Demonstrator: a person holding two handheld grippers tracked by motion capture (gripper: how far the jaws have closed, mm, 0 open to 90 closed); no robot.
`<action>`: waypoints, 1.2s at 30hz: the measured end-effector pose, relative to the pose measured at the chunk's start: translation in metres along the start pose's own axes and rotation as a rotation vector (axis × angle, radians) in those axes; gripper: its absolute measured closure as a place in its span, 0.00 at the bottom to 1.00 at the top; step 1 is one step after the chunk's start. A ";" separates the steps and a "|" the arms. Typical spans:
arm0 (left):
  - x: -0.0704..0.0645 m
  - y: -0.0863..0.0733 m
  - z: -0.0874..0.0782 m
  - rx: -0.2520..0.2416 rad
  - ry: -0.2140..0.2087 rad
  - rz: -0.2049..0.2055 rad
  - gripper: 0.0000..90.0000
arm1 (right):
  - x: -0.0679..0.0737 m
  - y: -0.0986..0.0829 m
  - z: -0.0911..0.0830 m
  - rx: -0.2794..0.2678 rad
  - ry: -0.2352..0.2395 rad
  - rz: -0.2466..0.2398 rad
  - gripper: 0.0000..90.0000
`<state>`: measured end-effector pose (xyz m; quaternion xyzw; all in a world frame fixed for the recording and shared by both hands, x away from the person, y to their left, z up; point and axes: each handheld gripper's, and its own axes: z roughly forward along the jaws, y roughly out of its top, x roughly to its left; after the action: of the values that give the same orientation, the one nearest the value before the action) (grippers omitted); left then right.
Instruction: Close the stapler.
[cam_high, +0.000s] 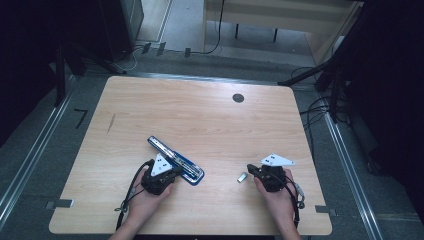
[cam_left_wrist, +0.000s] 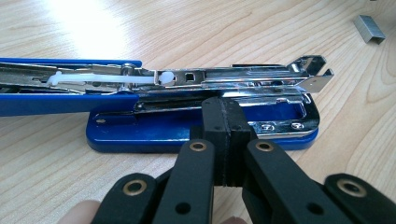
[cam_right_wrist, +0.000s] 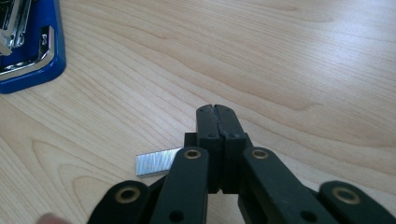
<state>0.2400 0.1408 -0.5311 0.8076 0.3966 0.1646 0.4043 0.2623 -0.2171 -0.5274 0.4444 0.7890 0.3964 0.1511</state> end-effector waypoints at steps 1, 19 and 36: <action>0.000 0.000 0.000 0.000 0.000 0.000 1.00 | -0.001 0.000 0.002 0.004 0.008 0.004 1.00; 0.000 0.000 0.000 -0.001 0.000 0.003 1.00 | 0.000 -0.003 0.009 0.047 0.047 -0.038 1.00; 0.000 0.000 0.000 -0.001 0.000 0.001 1.00 | 0.006 -0.009 0.003 0.075 0.093 -0.058 1.00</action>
<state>0.2398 0.1407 -0.5312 0.8077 0.3959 0.1651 0.4045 0.2553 -0.2134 -0.5355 0.4076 0.8221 0.3823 0.1091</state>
